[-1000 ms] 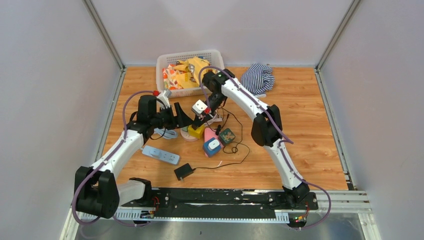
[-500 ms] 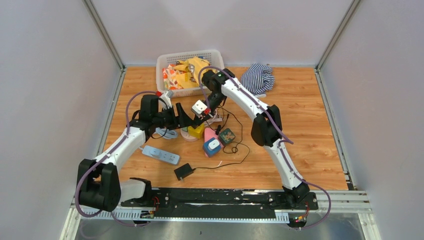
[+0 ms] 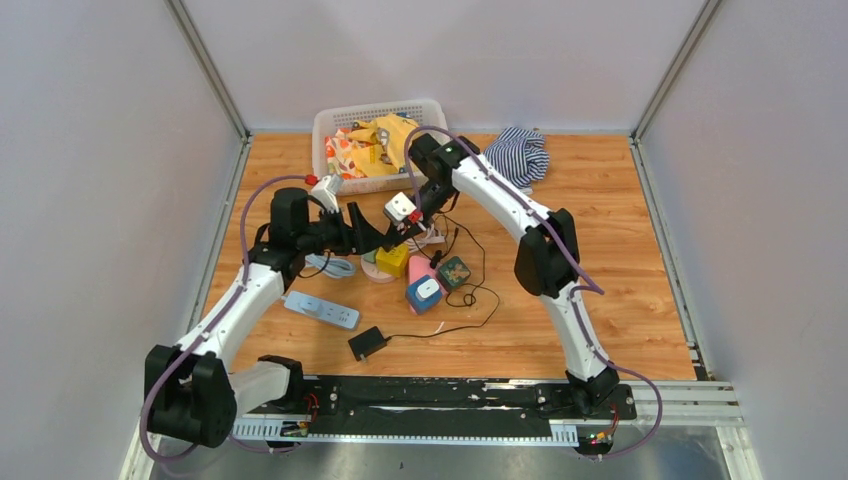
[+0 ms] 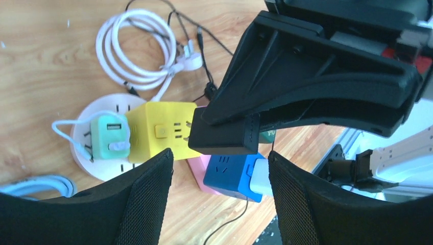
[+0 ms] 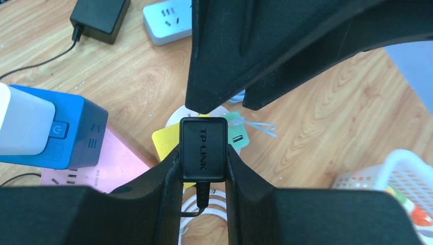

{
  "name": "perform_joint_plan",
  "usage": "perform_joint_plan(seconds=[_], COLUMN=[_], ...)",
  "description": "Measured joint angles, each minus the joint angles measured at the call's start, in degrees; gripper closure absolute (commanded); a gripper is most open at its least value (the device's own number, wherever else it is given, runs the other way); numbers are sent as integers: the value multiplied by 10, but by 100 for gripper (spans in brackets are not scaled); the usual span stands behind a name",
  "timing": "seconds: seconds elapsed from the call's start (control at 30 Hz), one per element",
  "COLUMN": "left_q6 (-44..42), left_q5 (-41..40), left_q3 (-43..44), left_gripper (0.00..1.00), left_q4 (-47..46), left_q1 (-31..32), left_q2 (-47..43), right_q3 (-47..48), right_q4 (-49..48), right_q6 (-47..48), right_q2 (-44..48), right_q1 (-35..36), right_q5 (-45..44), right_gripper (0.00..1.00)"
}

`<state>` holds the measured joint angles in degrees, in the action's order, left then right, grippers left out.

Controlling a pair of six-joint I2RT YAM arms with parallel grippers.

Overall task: Insert the plug
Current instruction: Adjust the plug.

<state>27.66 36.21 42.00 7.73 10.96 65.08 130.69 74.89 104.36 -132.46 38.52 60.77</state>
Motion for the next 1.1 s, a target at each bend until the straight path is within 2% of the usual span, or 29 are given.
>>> perform_joint_plan(seconds=[0.2,0.37,0.5,0.83,1.1], left_q6=[-60,-115,-155,-291,-363], left_q5=[1,9,17,24,32], left_q3=[-4,-4,-7,-25,-48], left_gripper=[27,28,31,29,30], left_q4=[-38,-53,-54,-56,-61], left_q1=[9,35,42,82,96], left_q2=[-64,-97,-113,-195,-201], right_q3=[-47,-94,-115,-158,-169], right_q4=[-32,-44,-47,-52,-55], right_q6=[-37,-48,-52,-71,-84], right_q2=[68,116,129,151,159], right_q1=[-16,-23,-23,-23,-23], right_q5=[45,91,115,182,226], right_gripper=[100,100,100,100,100])
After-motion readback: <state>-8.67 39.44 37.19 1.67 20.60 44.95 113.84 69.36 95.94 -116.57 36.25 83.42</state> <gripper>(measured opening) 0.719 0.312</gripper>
